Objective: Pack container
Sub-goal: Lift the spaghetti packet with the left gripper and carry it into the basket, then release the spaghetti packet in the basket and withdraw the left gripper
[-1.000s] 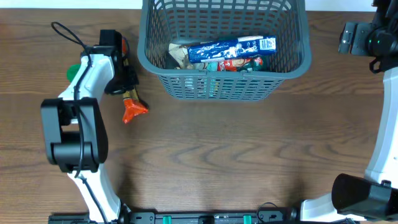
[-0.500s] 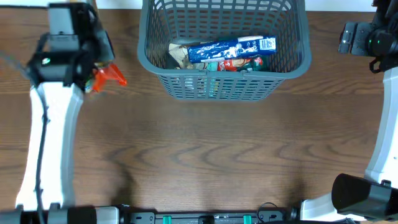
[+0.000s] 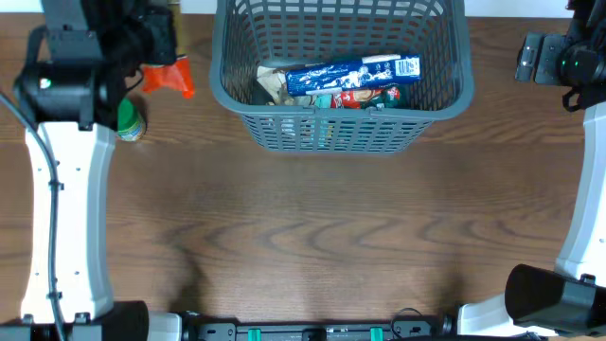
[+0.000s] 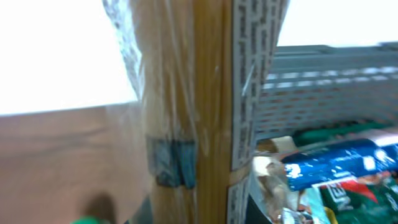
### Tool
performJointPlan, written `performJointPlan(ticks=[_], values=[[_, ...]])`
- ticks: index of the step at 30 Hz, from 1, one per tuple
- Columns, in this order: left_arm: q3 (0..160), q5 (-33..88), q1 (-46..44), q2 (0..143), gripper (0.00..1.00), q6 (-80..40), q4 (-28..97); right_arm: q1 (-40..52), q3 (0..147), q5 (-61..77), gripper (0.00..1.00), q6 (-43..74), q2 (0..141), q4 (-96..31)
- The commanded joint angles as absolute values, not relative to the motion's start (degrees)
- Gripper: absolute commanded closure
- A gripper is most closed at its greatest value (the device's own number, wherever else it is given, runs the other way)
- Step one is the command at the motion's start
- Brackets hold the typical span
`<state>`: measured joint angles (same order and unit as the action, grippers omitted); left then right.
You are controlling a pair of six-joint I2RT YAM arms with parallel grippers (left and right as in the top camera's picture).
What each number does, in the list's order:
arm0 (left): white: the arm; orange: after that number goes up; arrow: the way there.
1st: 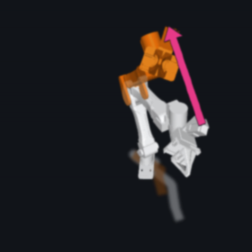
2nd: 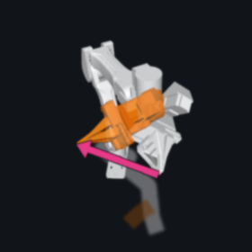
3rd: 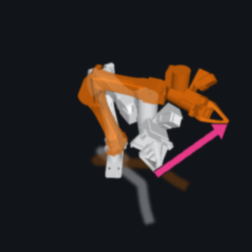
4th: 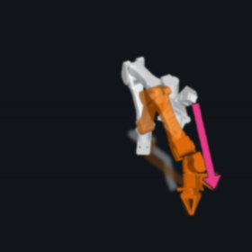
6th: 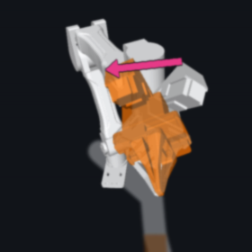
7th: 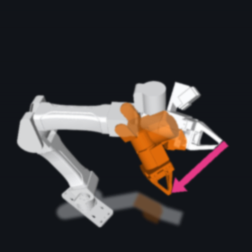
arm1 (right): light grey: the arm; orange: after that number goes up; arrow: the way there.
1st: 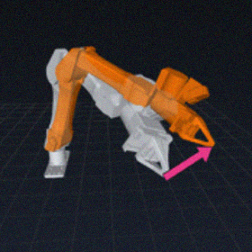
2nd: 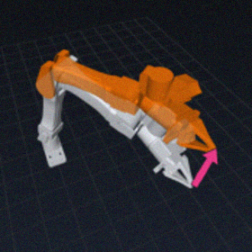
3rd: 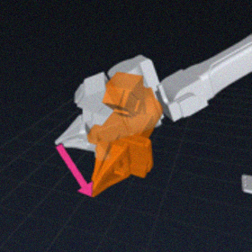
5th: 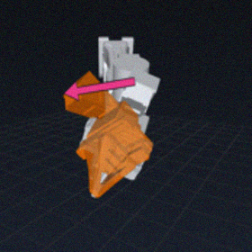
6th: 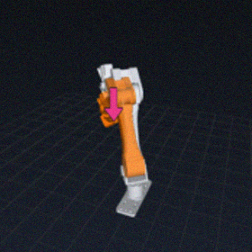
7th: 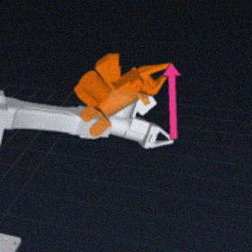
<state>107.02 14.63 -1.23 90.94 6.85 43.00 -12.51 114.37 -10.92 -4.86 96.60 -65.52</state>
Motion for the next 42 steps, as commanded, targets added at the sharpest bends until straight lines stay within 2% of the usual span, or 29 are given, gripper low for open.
performJointPlan(ticks=[1,12,18,29,38,39,40,41,42], values=[[111.39,22.72,-3.97,91.59,0.94,14.59,39.70,-12.67,115.02,-10.92,0.01,-5.41,96.12,-65.60],[111.42,30.00,-13.89,93.65,0.94,28.18,34.20,-12.67,115.02,-10.92,0.01,-5.41,96.12,-65.58],[111.35,31.97,-18.04,95.09,0.94,36.34,35.27,-12.67,115.02,-10.90,0.01,-5.41,96.12,-65.58],[111.35,33.06,-19.00,105.82,0.94,52.51,47.33,-12.67,115.02,-10.90,0.01,-5.41,96.12,-65.58],[111.35,34.50,-19.00,108.90,0.94,52.69,47.77,-12.67,115.02,-10.92,0.01,-5.41,96.12,-65.58],[111.35,34.50,-19.00,108.90,0.85,52.66,47.77,-12.67,115.02,-10.92,0.01,-5.41,96.12,-65.58],[111.35,34.48,-19.00,108.90,0.63,52.38,47.75,-12.67,115.02,-10.90,0.01,-5.41,96.12,-65.58],[111.35,34.48,-19.00,108.88,0.27,51.81,47.68,-12.67,115.02,-10.90,0.01,-5.41,96.12,-65.58],[111.35,34.48,-19.00,108.90,0.02,51.75,47.75,-12.67,115.02,-10.92,0.01,-5.41,96.12,-65.58]])
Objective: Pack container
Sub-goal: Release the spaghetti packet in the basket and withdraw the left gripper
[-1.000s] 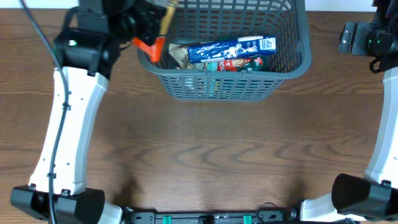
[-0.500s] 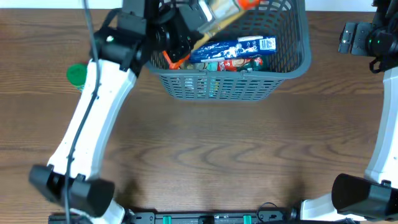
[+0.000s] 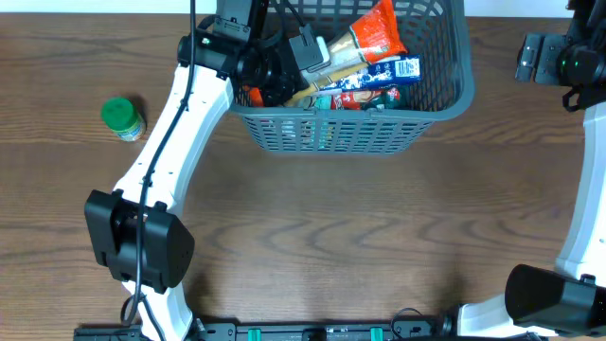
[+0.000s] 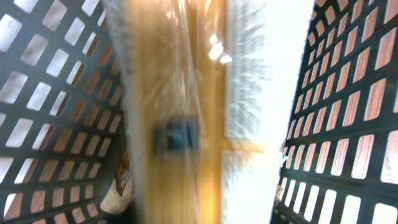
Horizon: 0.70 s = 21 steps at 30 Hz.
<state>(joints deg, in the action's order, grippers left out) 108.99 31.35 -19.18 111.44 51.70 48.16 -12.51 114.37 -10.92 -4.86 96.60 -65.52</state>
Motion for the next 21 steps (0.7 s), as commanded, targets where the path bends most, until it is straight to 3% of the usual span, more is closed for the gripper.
performJointPlan(ticks=[1,8,14,17,21], values=[[111.35,34.48,-19.00,108.88,0.02,51.03,47.72,-12.67,115.02,-10.90,0.01,-5.39,96.12,-65.58],[111.42,33.78,-19.00,108.07,0.02,49.60,46.68,-12.67,115.02,-10.92,0.01,-5.41,96.12,-65.58],[111.55,28.34,-19.00,103.61,0.01,40.56,39.20,-12.67,115.02,-10.90,0.01,-5.41,96.12,-65.58],[111.57,21.67,-19.00,100.49,0.02,35.03,35.31,-12.67,115.02,-10.92,0.01,-5.41,96.12,-65.58],[111.57,4.21,-18.72,96.33,0.02,25.47,32.80,-12.67,115.02,-10.92,0.01,-5.41,96.12,-65.58]])
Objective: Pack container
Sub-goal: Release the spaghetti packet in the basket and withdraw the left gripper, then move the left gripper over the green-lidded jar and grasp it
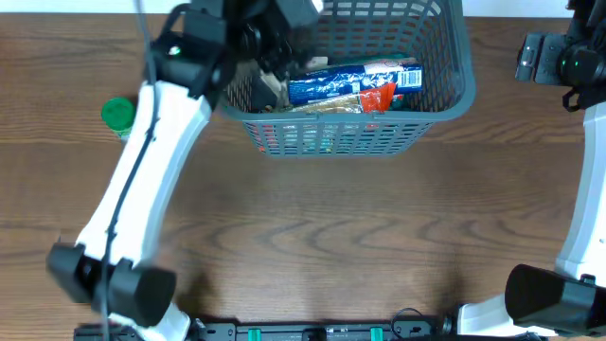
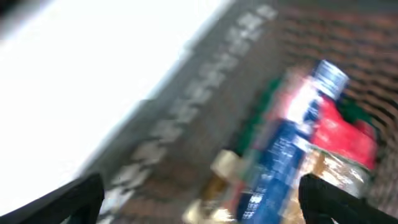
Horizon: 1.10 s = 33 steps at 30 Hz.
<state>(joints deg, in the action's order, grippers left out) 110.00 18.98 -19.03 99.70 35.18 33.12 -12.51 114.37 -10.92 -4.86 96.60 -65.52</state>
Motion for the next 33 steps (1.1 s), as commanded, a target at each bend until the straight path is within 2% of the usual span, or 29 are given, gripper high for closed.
performJointPlan(ticks=[1,5,8,13,22,25,33], values=[[111.57,-0.45,-18.44,95.48,0.02,23.05,32.95,-12.67,115.02,-10.90,0.01,-5.41,96.12,-65.58],[111.57,-19.27,-15.42,92.05,0.02,10.26,38.59,-12.67,115.02,-10.90,0.01,-5.41,96.12,-65.58],[111.57,-23.20,-10.94,90.24,0.02,4.43,45.45,-12.67,115.02,-10.92,0.01,-5.41,96.12,-65.58],[111.57,-22.00,-1.80,89.80,0.01,1.15,53.91,-12.67,115.02,-10.92,0.01,-5.41,96.12,-65.58],[111.57,-4.91,14.37,92.95,0.01,-2.28,59.68,-12.67,115.02,-10.92,0.01,-5.41,96.12,-65.58],[111.48,-0.21,16.25,93.41,0.01,-2.22,60.60,-12.67,115.02,-10.90,0.01,-5.41,96.12,-65.58],[111.44,-0.32,16.45,95.42,0.01,-0.99,59.02,-12.67,115.02,-10.90,0.01,-5.41,96.12,-65.58]])
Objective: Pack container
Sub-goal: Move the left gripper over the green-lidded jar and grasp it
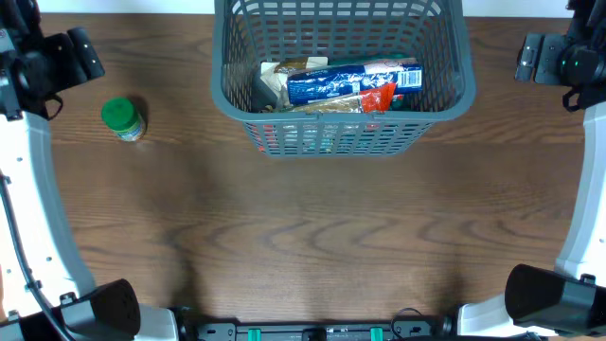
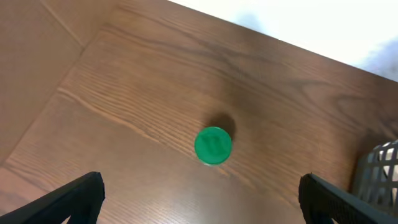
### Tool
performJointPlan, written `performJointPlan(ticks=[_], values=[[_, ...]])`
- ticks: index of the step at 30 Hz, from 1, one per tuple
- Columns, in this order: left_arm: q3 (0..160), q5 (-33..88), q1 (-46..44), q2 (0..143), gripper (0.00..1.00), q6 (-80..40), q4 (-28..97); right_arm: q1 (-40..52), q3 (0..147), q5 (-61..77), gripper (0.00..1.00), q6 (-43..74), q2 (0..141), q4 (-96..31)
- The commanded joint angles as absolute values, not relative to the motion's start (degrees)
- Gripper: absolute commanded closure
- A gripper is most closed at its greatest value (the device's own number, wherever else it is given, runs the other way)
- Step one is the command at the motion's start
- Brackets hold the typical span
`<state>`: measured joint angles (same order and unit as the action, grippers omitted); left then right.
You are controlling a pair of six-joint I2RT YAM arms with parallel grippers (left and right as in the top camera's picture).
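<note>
The grey basket [image 1: 445, 57] stands at the back middle of the table and holds a blue packet [image 1: 350, 80], an orange-ended pasta packet [image 1: 365, 98] and other wrapped goods. A green-lidded jar [image 1: 121, 117] stands upright on the wood, left of the basket. My left gripper [image 1: 78, 55] hovers high near the far-left back corner. In the left wrist view the left gripper [image 2: 199, 190] is open and empty, with the jar [image 2: 213, 145] below and ahead of its fingers [image 2: 78, 196]. My right gripper [image 1: 538, 59] is parked at the back right, its jaws unclear.
A corner of the basket [image 2: 380, 167] shows at the right edge of the left wrist view. The table's back edge runs just behind the jar and the basket. Both arm bases stand at the front corners.
My left gripper was open over the basket's left side and is now far to the left, high above the green-lidded jar. The basket's contents lie as before.
First my left gripper held the pasta packet left of the basket, near the jar. Then it held the packet over the basket. Then the packet lay in the basket with the gripper open above it. Now the gripper is empty over the jar.
</note>
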<state>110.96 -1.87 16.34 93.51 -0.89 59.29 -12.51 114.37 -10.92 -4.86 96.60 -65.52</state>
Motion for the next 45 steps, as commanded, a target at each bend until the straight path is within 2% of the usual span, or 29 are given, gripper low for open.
performJointPlan(ticks=[1,15,29,45], values=[[111.44,-0.67,16.45,96.27,0.02,-1.58,59.05,-12.67,115.02,-10.92,0.01,-5.41,96.12,-65.58],[111.44,1.19,16.43,112.27,0.02,-5.21,58.28,-12.67,115.02,-10.92,0.01,-5.41,96.12,-65.58],[111.44,2.35,16.67,116.01,0.02,-5.52,56.49,-12.67,115.02,-10.90,0.01,-5.41,96.12,-65.58],[111.35,4.38,20.84,123.76,0.02,-7.27,57.98,-12.67,115.02,-10.90,0.01,-5.41,96.12,-65.58]])
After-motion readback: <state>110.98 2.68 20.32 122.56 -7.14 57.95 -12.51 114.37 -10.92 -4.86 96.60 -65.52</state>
